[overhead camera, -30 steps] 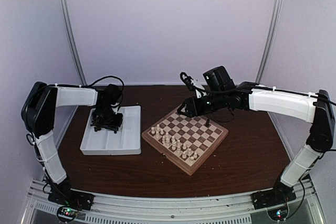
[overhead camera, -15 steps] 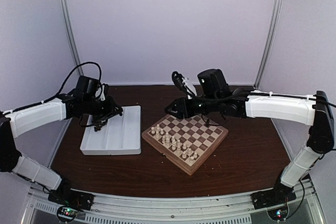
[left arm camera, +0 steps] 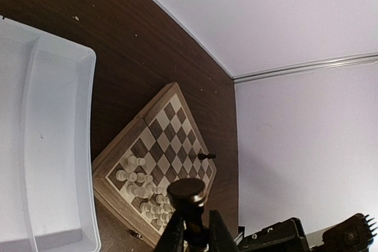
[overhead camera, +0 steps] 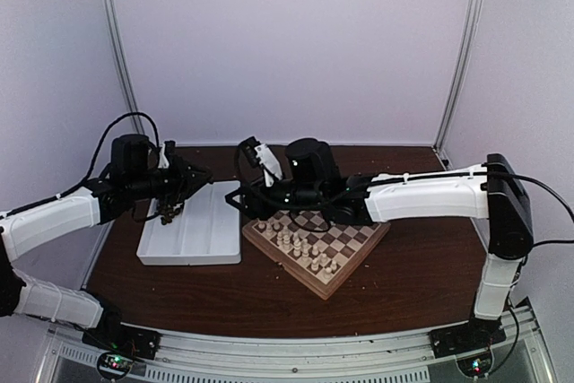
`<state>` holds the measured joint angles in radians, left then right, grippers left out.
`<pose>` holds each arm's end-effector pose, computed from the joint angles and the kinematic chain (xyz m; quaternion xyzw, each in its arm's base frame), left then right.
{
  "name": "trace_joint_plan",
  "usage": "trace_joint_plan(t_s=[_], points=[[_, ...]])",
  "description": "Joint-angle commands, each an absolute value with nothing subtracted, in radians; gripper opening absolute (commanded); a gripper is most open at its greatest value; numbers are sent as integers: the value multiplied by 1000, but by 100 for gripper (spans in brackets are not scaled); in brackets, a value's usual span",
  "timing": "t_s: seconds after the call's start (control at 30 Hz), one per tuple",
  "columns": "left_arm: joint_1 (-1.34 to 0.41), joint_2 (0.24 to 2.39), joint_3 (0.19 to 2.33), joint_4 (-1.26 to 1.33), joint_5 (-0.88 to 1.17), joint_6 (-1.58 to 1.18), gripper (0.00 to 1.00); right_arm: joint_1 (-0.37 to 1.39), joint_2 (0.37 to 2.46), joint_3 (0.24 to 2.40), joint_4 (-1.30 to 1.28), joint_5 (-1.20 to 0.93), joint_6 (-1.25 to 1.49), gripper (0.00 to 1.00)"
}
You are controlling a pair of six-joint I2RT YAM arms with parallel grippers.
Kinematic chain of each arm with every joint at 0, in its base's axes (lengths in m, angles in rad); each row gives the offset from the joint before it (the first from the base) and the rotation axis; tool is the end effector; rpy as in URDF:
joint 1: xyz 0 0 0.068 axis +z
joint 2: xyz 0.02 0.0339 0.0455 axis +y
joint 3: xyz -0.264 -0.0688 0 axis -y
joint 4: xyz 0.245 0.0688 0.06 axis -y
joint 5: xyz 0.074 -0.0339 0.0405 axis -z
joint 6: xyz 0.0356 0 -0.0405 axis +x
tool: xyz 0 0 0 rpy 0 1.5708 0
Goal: Set up the chess pieces on the board
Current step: Place the chess piece on the chessboard.
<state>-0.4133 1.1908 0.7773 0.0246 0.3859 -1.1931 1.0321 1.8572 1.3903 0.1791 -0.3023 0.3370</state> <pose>0.2415 -0.1205 0.2746 -0.2110 0.7944 -0.5040 0.2651 0.2186 0.3865 0.2794 -0.3545 0.7140 0.4675 0.3820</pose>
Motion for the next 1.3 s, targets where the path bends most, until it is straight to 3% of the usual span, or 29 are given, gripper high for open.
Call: trace_joint_plan(t_s=[0.0, 0.73, 1.13, 1.27], points=[[-416, 1140, 754, 104, 425, -1266, 13, 1052, 1920, 1473, 277, -235, 290, 48], [-416, 1075, 731, 54, 481, -1296, 15, 1052, 2092, 1665, 317, -250, 331, 47], [-416, 1073, 734, 55, 510, -1309, 16, 1052, 2132, 1715, 286, -240, 340, 39], [-416, 1077, 735, 60, 522, -1311, 16, 1052, 2133, 1715, 293, -234, 341, 30]])
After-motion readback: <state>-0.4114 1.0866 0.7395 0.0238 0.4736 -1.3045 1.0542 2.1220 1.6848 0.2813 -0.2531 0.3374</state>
